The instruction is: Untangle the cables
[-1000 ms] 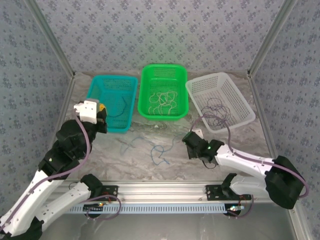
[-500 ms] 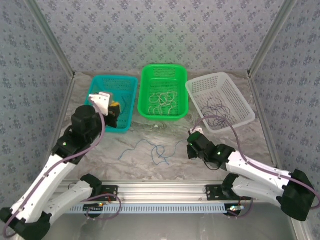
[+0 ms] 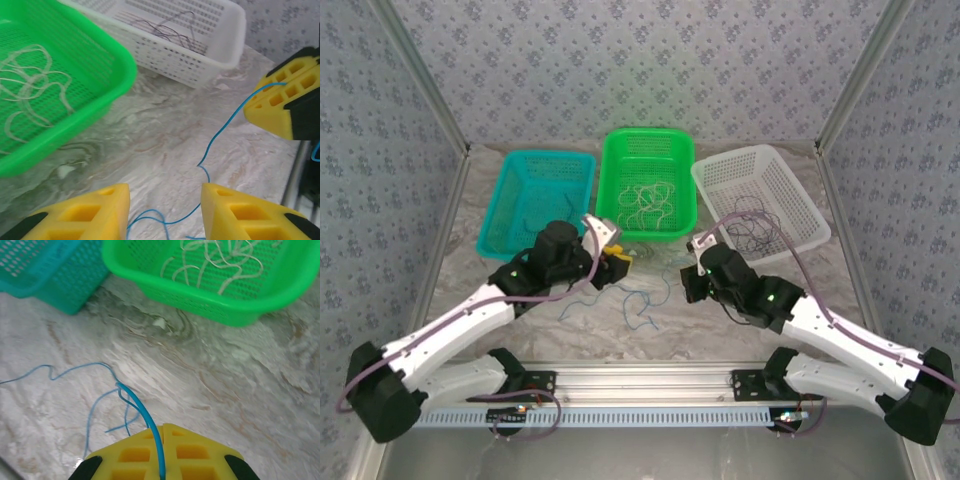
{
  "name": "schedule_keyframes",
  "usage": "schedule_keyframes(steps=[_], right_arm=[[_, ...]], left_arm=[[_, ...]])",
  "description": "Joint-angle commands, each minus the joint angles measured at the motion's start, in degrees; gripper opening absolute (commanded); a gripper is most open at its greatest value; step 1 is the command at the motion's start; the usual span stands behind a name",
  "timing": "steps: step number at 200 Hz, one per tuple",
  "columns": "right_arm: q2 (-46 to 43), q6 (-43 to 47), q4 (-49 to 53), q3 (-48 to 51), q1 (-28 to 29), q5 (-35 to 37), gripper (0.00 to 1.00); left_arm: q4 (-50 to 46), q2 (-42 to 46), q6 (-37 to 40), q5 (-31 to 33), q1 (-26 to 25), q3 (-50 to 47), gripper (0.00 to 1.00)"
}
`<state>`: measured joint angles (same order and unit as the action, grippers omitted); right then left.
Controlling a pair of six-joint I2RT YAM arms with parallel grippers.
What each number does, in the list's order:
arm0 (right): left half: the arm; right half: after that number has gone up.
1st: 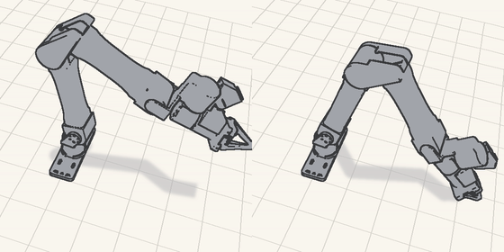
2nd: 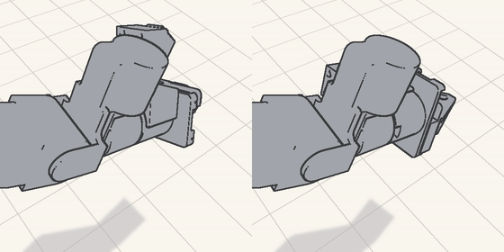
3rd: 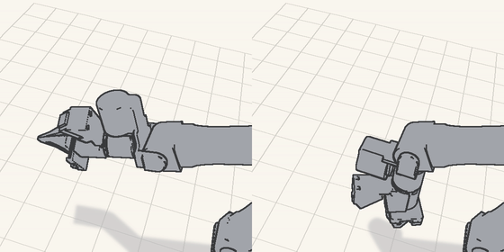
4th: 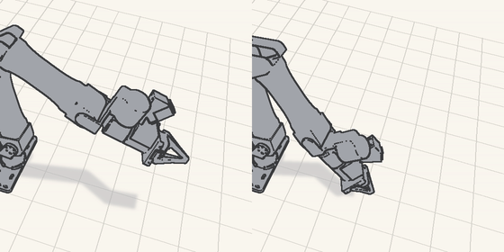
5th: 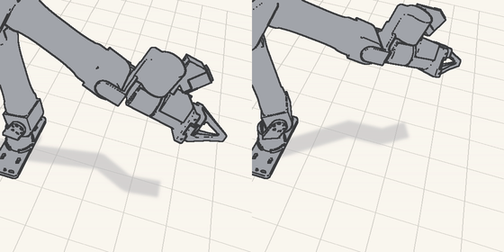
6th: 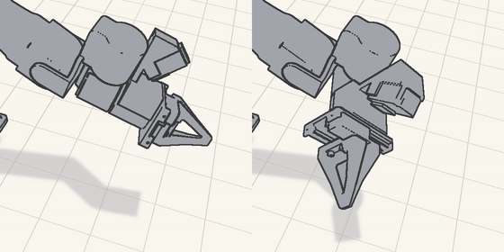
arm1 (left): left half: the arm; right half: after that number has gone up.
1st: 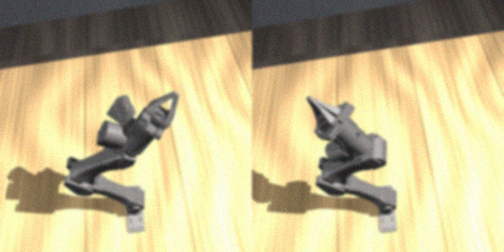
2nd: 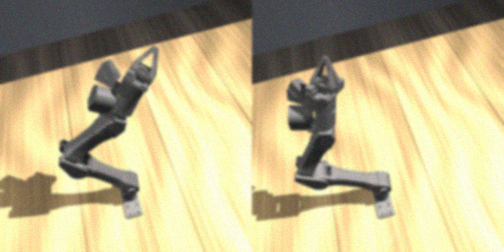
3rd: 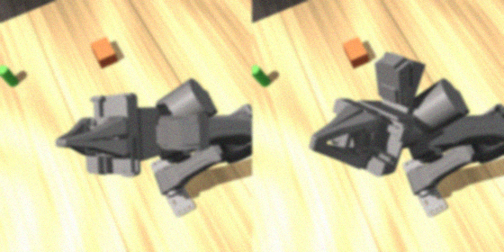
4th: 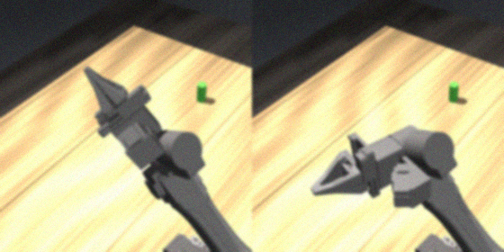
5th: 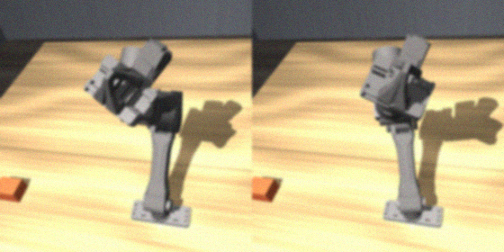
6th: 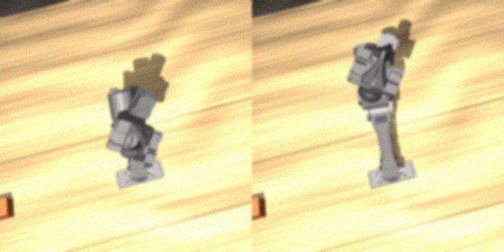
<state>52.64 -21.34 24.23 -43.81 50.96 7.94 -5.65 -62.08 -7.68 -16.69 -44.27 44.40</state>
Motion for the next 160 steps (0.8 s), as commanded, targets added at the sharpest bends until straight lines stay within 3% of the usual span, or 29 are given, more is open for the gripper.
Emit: schedule_keyframes(steps=[1,93,160], right_arm=[[-0.8,3.3,-0.7,-1.9,0.7,-4.5,0.0],[-5.3,3.2,-2.6,-0.4,1.1,-4.7,0.0],[-6.7,3.1,-0.9,0.7,0.5,-2.5,0.0]], left_arm=[[9.9,-3.1,-2.0,-6.8,-0.7,-0.6,0.42],[15.7,-16.4,-2.0,-9.9,-4.7,3.2,0.42],[16.8,-11.6,-1.8,-7.0,-5.2,1.0,0.44]])
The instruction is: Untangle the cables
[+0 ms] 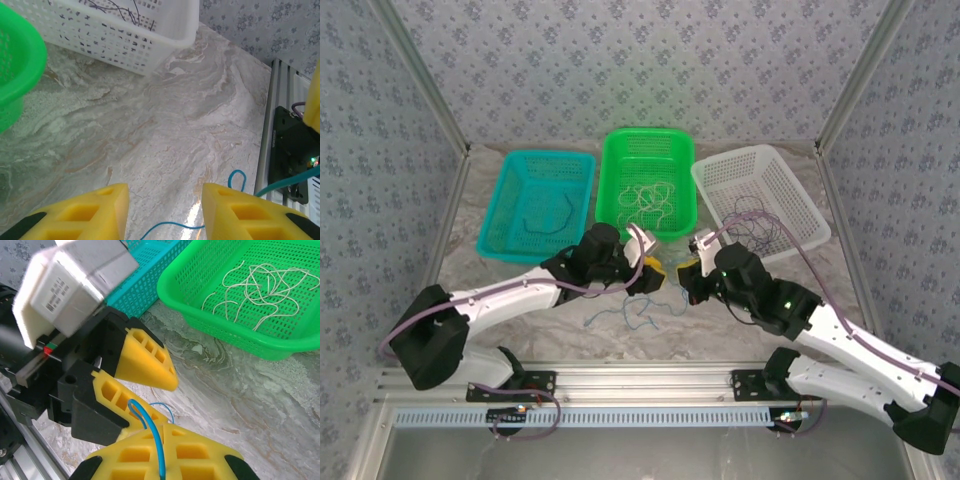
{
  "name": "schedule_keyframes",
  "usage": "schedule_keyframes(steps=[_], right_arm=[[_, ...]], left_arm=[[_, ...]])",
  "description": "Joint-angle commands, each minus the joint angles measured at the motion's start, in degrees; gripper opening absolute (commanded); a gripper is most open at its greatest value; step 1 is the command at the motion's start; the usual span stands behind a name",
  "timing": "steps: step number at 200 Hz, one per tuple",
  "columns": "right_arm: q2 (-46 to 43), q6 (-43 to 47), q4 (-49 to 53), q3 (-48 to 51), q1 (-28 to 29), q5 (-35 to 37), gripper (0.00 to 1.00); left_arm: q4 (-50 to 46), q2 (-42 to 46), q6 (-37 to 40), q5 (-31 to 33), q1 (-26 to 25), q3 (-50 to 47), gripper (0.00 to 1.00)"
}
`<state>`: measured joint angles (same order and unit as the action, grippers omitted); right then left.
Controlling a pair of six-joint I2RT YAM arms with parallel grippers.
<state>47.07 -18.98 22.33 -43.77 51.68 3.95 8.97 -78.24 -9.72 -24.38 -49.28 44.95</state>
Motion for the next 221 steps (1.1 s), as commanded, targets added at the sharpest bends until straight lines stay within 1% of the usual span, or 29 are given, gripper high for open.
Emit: schedule_keyframes(steps=[1,26,40,58,79,118,128,136,158,170,174,195,200,204,208,221], right_arm=[[-1.1,0.8,1.0,0.7,-0.2,1.6,0.0],[-1.7,0.8,0.9,1.3,-0.6,1.4,0.0],[-1.9,0.8,0.2,1.4,-0.5,0.7,0.0],[-2.0,1.0,-0.6,1.3,-0.5,-0.4,0.0],[-2.0,1.1,-1.1,1.2,-0.5,-1.3,0.0],[-3.1,1.0,-1.5,1.3,-0.4,-2.3,0.0],[-3.4,1.0,-1.7,1.3,-0.3,-2.5,0.0],[-3.7,1.0,-1.8,1.5,-0.4,-2.7,0.0],[-4.0,0.9,-1.0,1.8,-0.4,-2.7,0.0],[-4.1,0.7,-0.2,2.0,-0.5,-2.6,0.01],[-4.1,0.7,0.0,2.2,-0.5,-2.6,0.01],[-4.3,0.5,0.6,2.6,-0.5,-2.8,0.03],[-4.3,0.4,0.6,2.7,-0.7,-2.5,0.06],[-4.3,0.2,0.7,2.7,-0.6,-2.0,0.1],[-4.3,0.1,0.9,2.8,-0.6,-1.5,0.18],[-4.5,-0.5,1.6,2.8,-0.7,1.3,0.46]], left_arm=[[2.1,4.8,0.3,0.7,-0.2,0.4,0.44],[4.1,8.5,0.2,0.3,-0.3,-2.3,0.51],[5.7,9.4,-0.1,-1.5,-0.2,-3.5,0.54],[7.0,8.2,-0.8,-4.3,-0.2,-3.7,0.57],[8.2,5.4,-1.8,-7.1,-0.5,-2.7,0.57],[8.8,0.7,-1.2,-8.7,-1.7,0.7,0.56],[8.3,-0.3,-0.9,-8.9,-2.0,1.8,0.52],[7.7,-1.0,-0.6,-8.6,-2.1,2.4,0.45],[5.9,-1.0,0.1,-4.6,-2.0,3.4,0.14],[3.9,0.4,1.1,-1.5,-2.0,3.7,0.02],[3.1,1.0,1.5,-0.6,-2.0,3.8,0.0],[-1.4,5.2,3.8,3.4,-1.5,4.6,0.0],[-3.0,6.3,4.4,4.8,-1.3,5.1,0.0],[-4.6,7.0,5.0,5.7,-1.1,5.7,0.0],[-6.4,7.8,5.5,6.7,-0.8,6.4,0.0],[-12.5,10.1,7.3,9.9,0.3,9.1,0.0]])
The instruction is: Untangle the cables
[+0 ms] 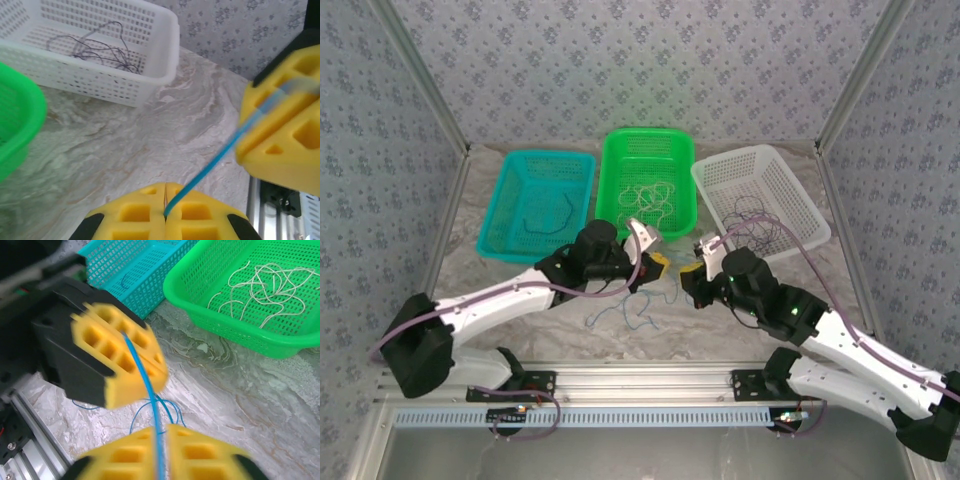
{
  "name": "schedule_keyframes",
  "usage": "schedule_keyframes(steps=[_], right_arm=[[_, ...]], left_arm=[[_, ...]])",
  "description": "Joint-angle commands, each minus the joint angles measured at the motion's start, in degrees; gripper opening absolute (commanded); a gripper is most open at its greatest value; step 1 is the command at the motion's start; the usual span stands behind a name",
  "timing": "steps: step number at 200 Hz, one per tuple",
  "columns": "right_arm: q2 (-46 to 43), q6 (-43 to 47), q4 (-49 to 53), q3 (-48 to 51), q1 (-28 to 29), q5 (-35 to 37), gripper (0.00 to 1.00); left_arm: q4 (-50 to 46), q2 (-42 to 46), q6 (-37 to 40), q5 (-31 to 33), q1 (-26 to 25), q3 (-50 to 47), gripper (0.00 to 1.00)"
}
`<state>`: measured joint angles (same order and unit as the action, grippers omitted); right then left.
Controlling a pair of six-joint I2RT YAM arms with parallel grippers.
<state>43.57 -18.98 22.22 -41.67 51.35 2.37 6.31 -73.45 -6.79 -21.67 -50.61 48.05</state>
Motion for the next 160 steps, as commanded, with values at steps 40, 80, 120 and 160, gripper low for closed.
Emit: schedule_keyframes(steps=[40,80,120,160], right_arm=[[-1.5,-0.9,3.7,0.7,-0.7,6.6,0.8],[-1.0,-0.9,3.8,1.7,-0.9,7.0,0.87],[2.0,-1.4,4.2,2.3,-0.9,6.4,0.87],[5.0,-2.1,3.2,2.8,-0.8,5.0,0.87]], left_arm=[[-24.5,12.0,8.8,14.6,6.5,15.5,0.0],[-30.4,16.2,12.1,21.0,10.4,23.9,0.0],[-31.7,17.7,13.8,23.8,13.9,30.2,0.0],[-30.5,18.0,16.0,26.6,16.3,34.9,0.0]])
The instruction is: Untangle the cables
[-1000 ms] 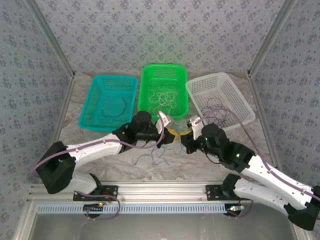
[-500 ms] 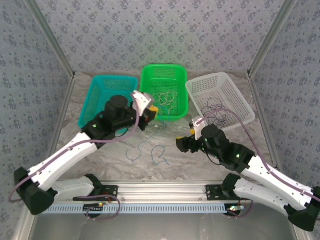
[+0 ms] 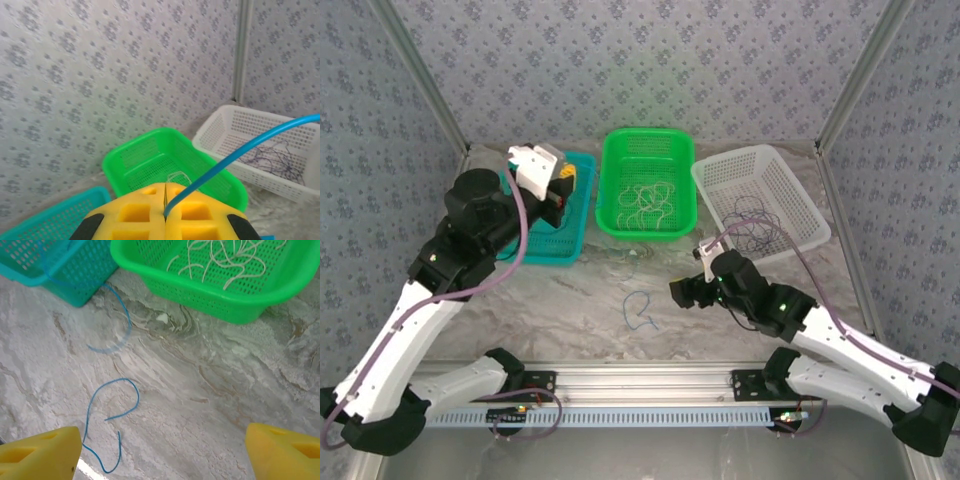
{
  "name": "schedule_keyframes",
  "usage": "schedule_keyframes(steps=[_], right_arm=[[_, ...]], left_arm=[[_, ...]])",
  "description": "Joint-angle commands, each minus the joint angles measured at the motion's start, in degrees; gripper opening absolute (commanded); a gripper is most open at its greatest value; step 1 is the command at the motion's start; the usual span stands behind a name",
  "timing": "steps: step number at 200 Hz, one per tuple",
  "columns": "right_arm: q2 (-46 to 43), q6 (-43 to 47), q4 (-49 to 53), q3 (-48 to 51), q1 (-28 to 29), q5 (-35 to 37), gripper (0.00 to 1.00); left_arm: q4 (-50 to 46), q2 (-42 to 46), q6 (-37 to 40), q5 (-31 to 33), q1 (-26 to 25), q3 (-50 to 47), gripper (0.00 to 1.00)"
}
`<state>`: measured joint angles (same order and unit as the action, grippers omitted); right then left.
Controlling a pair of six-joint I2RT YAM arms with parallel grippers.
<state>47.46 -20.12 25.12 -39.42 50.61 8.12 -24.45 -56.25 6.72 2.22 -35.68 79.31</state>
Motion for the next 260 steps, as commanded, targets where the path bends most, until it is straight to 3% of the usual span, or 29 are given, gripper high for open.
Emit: schedule_keyframes(steps=[1,57,131,196,260], right_arm=[[1.1,-1.0,0.2,0.5,-0.1,-0.7,0.87],[2.5,-1.2,-0.6,0.1,0.0,-1.3,0.87],[2.5,-1.7,-0.7,0.3,0.4,-1.6,0.87],[2.9,-2.5,-0.6,1.0,0.9,-2.2,0.86],[4.0,-4.3,-1.4,2.6,1.6,-2.3,0.85]], left_arm=[[0.3,0.8,2.6,2.8,1.4,3.8,0.0],[4.1,-3.1,4.4,2.2,5.6,9.1,0.0],[5.9,-9.3,3.0,-3.4,16.4,15.4,0.0],[10.5,-13.5,-2.5,-9.2,27.5,12.4,0.0],[12.6,-16.3,-5.2,-11.5,31.6,7.9,0.0]])
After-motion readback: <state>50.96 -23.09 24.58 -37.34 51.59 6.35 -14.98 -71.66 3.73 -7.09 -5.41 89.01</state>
